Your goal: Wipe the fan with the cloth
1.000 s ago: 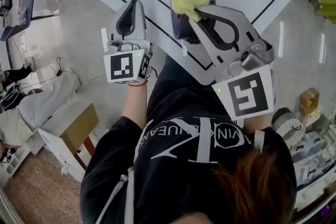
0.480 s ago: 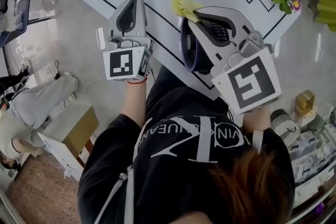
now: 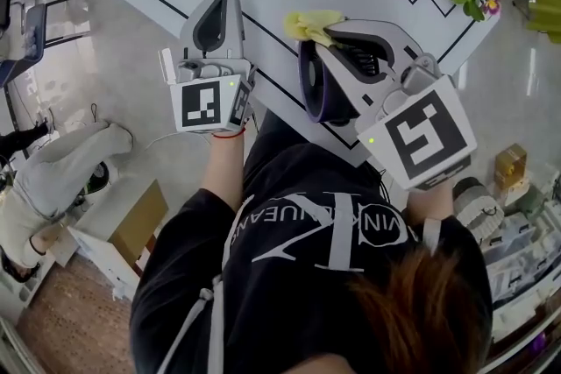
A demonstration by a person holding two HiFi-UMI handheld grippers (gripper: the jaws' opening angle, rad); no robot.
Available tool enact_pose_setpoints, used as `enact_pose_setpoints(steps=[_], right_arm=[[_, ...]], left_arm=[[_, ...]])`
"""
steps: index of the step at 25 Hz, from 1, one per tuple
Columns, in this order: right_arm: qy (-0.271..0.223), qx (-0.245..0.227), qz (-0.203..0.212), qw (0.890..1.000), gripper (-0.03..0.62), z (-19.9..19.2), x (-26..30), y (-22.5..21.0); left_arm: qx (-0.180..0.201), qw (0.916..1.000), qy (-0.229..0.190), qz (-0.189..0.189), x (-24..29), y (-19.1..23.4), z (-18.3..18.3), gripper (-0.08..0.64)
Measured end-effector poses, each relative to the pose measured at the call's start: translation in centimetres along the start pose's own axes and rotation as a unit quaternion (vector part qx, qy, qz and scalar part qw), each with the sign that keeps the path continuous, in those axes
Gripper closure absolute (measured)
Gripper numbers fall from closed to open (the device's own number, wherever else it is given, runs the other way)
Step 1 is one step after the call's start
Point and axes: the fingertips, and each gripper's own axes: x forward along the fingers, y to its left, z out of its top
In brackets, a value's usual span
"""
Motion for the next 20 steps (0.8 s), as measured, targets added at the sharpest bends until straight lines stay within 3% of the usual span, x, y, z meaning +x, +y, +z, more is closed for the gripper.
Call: enact_pose_setpoints(steps=[20], right_arm=[[-0.001,-0.089,-0.04,0.995,0.565,-4.4,-4.9,8.4]], left_arm=[[0.006,0.9992,-0.017,0.035,-10.9,-5.4,-0.5,0.551]])
